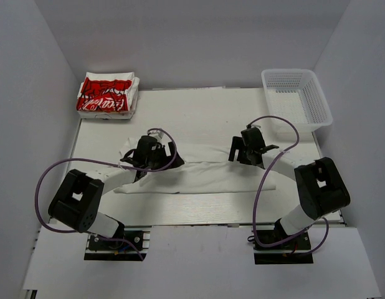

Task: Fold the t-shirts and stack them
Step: Fold the other side of the tshirt into a rectangle, then rotate the tshirt 90 degrees, then grab the bottom of the folded rectangular tshirt with both arms, then fold the folded rectangular tshirt in 1/3 of the way

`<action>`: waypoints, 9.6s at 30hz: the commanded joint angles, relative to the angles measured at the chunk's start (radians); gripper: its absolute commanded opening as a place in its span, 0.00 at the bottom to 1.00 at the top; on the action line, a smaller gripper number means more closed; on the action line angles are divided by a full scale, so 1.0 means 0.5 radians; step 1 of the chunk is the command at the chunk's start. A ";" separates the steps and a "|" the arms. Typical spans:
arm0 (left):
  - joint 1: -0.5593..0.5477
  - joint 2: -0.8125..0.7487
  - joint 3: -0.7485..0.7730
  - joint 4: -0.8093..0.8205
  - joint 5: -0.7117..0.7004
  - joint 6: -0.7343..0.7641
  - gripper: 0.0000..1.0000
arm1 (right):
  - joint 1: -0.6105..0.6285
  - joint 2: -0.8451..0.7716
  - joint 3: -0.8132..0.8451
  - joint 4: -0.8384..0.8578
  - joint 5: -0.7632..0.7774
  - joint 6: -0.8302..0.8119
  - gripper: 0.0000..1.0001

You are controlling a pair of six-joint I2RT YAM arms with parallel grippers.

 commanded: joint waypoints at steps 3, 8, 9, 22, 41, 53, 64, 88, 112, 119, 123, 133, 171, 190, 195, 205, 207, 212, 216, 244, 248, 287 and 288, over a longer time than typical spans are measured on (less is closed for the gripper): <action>-0.145 -0.133 -0.088 -0.023 0.170 0.051 1.00 | -0.013 -0.132 -0.131 -0.015 0.006 0.054 0.90; -0.317 -0.308 -0.152 -0.054 0.290 0.029 1.00 | -0.013 -0.190 -0.208 0.016 0.015 0.057 0.90; -0.345 -0.353 -0.174 -0.054 0.290 0.008 1.00 | -0.013 -0.202 -0.211 0.016 0.018 0.061 0.90; -0.455 -0.753 0.019 -0.536 -1.136 0.047 1.00 | -0.010 -0.227 -0.254 0.019 0.015 0.070 0.90; -0.268 0.158 0.480 -0.355 -1.309 0.066 1.00 | -0.013 -0.316 -0.328 -0.049 -0.019 0.045 0.90; -0.268 0.308 0.385 -0.112 -0.907 0.137 1.00 | -0.013 -0.254 -0.359 0.003 -0.074 0.070 0.90; -0.305 0.334 0.379 -0.134 -0.674 0.143 1.00 | -0.004 -0.386 -0.490 0.077 -0.108 0.119 0.90; -0.609 -0.864 -0.060 -0.701 -0.604 -0.154 1.00 | -0.013 -0.607 -0.469 -0.058 0.042 0.137 0.90; -0.044 0.915 0.913 -0.766 -1.262 -0.394 1.00 | -0.031 -0.217 -0.251 -0.134 0.177 0.124 0.90; -0.050 1.978 2.429 -0.900 -1.024 0.216 1.00 | 0.113 -0.619 -0.744 -0.080 -0.379 0.257 0.90; -0.050 2.516 3.215 -0.726 -0.586 0.458 1.00 | 0.474 -0.705 -0.865 0.046 -0.764 0.355 0.90; -0.050 2.834 3.532 -0.183 -0.078 0.014 1.00 | 1.190 -0.497 -0.558 0.013 -1.105 -0.182 0.90; -0.231 -0.663 -0.216 -0.560 0.222 -0.391 1.00 | 1.282 -1.678 -0.966 -0.595 0.098 1.009 0.88; -0.569 -0.458 -0.364 -0.931 -0.060 -0.281 0.72 | 1.248 -1.436 -0.975 -0.429 -0.040 0.990 0.47; -0.609 -0.437 -0.389 -0.922 0.005 -0.241 0.29 | 1.248 -1.365 -0.945 -0.402 -0.099 0.951 0.16; -0.685 -0.510 -0.346 -1.017 0.005 -0.308 0.00 | 1.273 -1.304 -0.834 -0.503 -0.656 0.892 0.00; -0.728 -0.581 -0.346 -1.042 0.005 -0.375 0.00 | 1.294 -1.285 -0.895 -0.378 -0.834 0.910 0.00; -0.765 -0.746 -0.346 -1.106 0.005 -0.458 0.00 | 1.306 -1.304 -0.804 -0.417 -0.667 0.840 0.00; -0.765 -0.747 -0.263 -1.088 -0.038 -0.477 0.00 | 1.297 -1.347 -0.657 -0.540 -0.360 0.788 0.00; -0.550 0.333 1.142 -0.806 -1.318 -0.072 0.00 | 0.678 -0.464 0.282 -0.187 0.665 0.077 0.00; -0.462 0.493 1.292 -0.732 -1.272 0.050 0.00 | 0.537 -0.276 0.454 -0.166 0.567 -0.062 0.00; -0.247 0.321 0.701 -0.247 -0.345 0.106 1.00 | 0.199 -0.199 0.240 0.135 -0.739 -0.139 0.90; -0.247 0.348 0.701 -0.247 -0.324 0.106 1.00 | 0.208 -0.208 0.261 0.144 -0.785 -0.136 0.90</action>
